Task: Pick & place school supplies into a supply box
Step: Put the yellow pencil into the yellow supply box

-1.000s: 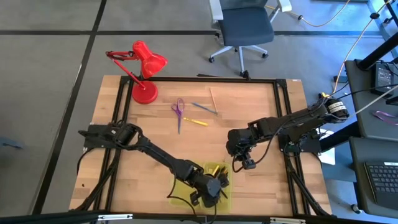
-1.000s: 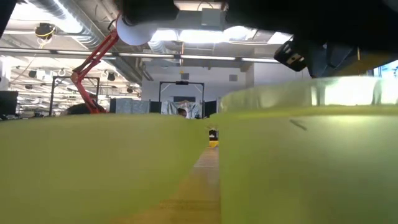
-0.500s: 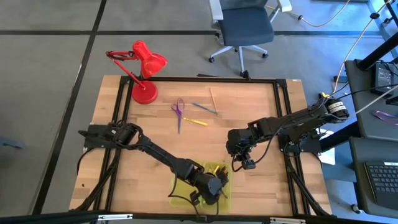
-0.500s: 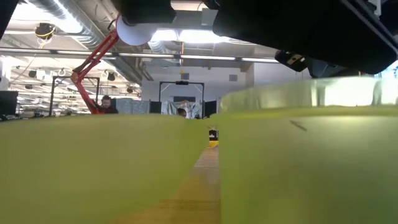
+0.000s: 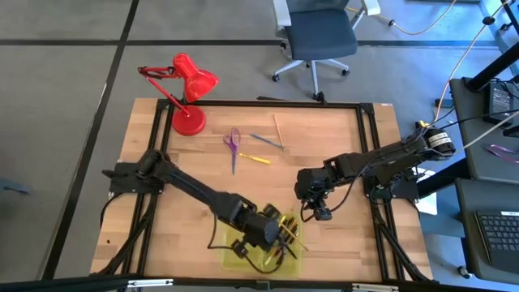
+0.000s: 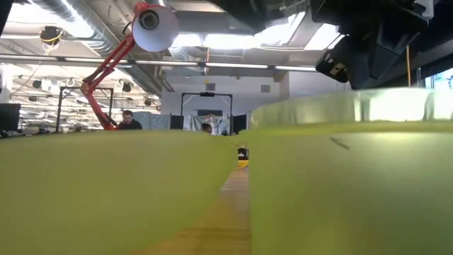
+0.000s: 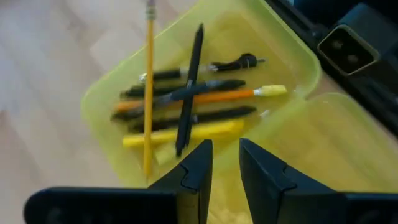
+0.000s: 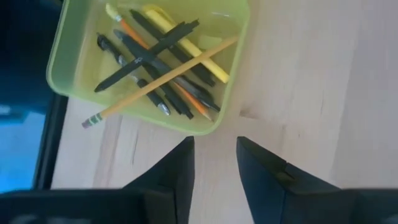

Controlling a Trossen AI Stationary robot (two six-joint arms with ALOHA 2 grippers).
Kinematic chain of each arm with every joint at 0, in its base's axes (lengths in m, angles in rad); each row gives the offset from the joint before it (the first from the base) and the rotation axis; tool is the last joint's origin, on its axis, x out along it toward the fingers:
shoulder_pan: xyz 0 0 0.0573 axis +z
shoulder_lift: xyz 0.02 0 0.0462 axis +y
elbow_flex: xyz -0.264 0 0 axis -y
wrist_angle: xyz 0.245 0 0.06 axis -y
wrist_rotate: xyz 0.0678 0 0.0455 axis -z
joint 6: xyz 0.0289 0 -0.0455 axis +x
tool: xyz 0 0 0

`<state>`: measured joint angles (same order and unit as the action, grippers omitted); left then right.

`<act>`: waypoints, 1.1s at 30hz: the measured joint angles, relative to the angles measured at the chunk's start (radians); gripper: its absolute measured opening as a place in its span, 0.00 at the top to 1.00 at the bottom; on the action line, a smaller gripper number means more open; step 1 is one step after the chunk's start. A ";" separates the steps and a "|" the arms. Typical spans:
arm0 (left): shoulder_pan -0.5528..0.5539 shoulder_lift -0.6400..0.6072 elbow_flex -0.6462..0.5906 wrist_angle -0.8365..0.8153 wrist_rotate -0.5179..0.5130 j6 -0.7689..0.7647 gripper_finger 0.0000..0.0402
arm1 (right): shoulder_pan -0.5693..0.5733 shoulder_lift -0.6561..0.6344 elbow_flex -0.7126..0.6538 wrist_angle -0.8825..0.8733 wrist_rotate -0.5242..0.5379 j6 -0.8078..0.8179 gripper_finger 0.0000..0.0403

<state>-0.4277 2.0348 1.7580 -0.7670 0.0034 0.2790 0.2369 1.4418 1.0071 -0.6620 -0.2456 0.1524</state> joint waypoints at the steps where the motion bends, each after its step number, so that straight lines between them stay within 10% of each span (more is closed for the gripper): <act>1: 0.005 -0.017 0.001 -0.022 0.007 -0.029 0.83 | 0.000 0.000 -0.005 0.007 0.000 0.029 0.70; 8: 0.012 -0.177 -0.202 0.002 0.019 -0.141 0.87 | 0.074 0.001 -0.183 0.231 -0.014 0.082 0.70; 21: 0.025 -0.616 -0.954 0.852 -0.081 -0.216 0.91 | 0.228 0.017 -0.231 0.459 0.017 0.009 0.70; 33: 0.025 -0.717 -1.179 1.034 -0.231 -0.213 0.91 | 0.356 0.188 -0.125 0.423 0.106 0.241 0.70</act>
<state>-0.4026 1.3174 0.5789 0.2671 -0.2276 0.0658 0.5926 1.6301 0.8821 -0.2393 -0.1395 0.3935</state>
